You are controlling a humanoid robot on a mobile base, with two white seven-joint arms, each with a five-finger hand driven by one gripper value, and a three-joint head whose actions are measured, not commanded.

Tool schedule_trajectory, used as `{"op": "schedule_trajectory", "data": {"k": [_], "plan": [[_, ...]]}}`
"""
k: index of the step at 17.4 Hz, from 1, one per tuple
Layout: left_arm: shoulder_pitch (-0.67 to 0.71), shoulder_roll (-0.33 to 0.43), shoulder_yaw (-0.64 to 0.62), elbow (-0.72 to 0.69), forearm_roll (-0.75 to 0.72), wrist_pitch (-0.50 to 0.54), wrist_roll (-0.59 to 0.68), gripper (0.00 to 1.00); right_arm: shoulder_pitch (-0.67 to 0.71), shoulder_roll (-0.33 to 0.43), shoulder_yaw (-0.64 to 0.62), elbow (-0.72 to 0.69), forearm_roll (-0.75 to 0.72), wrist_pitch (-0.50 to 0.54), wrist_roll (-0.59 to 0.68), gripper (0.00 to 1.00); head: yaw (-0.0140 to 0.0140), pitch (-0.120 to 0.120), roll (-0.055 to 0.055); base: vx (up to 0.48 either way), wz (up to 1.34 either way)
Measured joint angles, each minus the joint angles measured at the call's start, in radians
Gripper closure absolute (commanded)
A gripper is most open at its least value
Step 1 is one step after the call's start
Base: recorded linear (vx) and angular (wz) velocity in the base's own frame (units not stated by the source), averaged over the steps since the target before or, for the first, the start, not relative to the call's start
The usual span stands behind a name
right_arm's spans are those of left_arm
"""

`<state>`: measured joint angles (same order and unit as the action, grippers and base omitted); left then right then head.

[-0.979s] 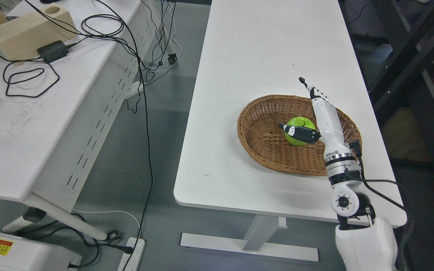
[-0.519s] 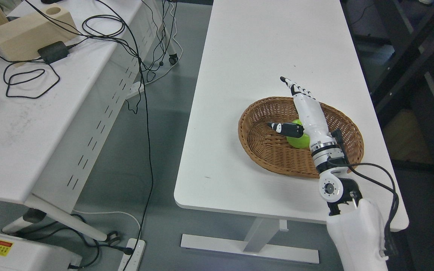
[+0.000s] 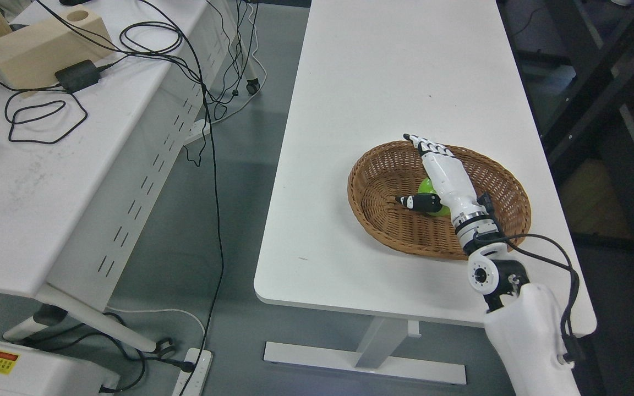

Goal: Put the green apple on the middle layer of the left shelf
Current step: 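Lower the right hand into the basket around the green apple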

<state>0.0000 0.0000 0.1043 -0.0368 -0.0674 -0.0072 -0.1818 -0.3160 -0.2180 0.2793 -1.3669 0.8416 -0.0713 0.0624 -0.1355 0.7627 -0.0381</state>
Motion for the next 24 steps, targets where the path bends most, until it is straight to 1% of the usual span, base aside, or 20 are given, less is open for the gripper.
{"op": "schedule_trajectory", "data": {"k": [7, 9, 11, 12, 13, 14, 15, 16, 19, 20, 21, 24], "plan": [[0.000, 0.000, 0.000, 0.000, 0.001, 0.000, 0.000, 0.00, -0.005, -0.065, 0.033, 0.044, 0.000, -0.003, 0.000, 0.00, 0.0000, 0.000, 0.000, 0.000, 0.00], [0.000, 0.000, 0.000, 0.000, 0.001, 0.000, 0.000, 0.00, -0.005, -0.084, 0.037, 0.050, -0.003, -0.019, 0.000, 0.01, 0.0000, 0.000, 0.000, 0.000, 0.00], [0.000, 0.000, 0.000, 0.000, 0.001, 0.000, 0.000, 0.00, -0.005, -0.098, 0.040, 0.053, -0.005, -0.027, 0.000, 0.03, 0.0000, 0.000, 0.000, 0.000, 0.00], [0.000, 0.000, 0.000, 0.000, 0.001, 0.000, 0.000, 0.00, -0.004, -0.105, 0.042, 0.053, -0.006, -0.031, 0.000, 0.09, 0.0000, 0.000, 0.000, 0.000, 0.00], [0.000, 0.000, 0.000, 0.000, 0.001, 0.000, 0.000, 0.00, -0.004, -0.109, 0.043, 0.053, -0.006, -0.033, 0.003, 0.21, 0.0000, 0.000, 0.000, 0.000, 0.00], [0.000, 0.000, 0.000, 0.000, 0.001, 0.000, 0.000, 0.00, -0.004, -0.114, 0.044, 0.052, -0.007, -0.033, 0.003, 0.35, 0.0000, 0.000, 0.000, 0.000, 0.00], [0.000, 0.000, 0.000, 0.000, 0.000, 0.000, 0.000, 0.00, -0.003, -0.119, 0.045, 0.049, -0.007, -0.033, 0.002, 0.52, 0.0000, 0.000, 0.000, 0.000, 0.00], [0.000, 0.000, 0.000, 0.000, 0.000, 0.000, 0.000, 0.00, -0.002, -0.123, 0.046, 0.047, -0.007, -0.037, 0.000, 0.65, 0.0000, 0.000, 0.000, 0.000, 0.00], [0.000, 0.000, 0.000, 0.000, 0.000, 0.000, 0.000, 0.00, 0.006, -0.134, 0.045, 0.035, -0.008, -0.060, -0.004, 0.94, 0.0000, 0.000, 0.000, 0.000, 0.00], [0.000, 0.000, 0.000, 0.000, 0.000, 0.000, 0.000, 0.00, 0.009, -0.137, 0.044, 0.032, -0.008, -0.067, -0.006, 0.97, 0.0000, 0.000, 0.000, 0.000, 0.00], [0.000, 0.000, 0.000, 0.000, 0.000, 0.000, 0.000, 0.00, 0.011, -0.140, 0.042, 0.028, -0.008, -0.072, -0.004, 0.98, 0.0000, 0.000, 0.000, 0.000, 0.00], [0.000, 0.000, 0.000, 0.000, 0.000, 0.000, 0.000, 0.00, 0.019, -0.146, 0.033, 0.019, -0.009, -0.093, 0.037, 0.97, 0.0000, 0.000, 0.000, 0.000, 0.00]]}}
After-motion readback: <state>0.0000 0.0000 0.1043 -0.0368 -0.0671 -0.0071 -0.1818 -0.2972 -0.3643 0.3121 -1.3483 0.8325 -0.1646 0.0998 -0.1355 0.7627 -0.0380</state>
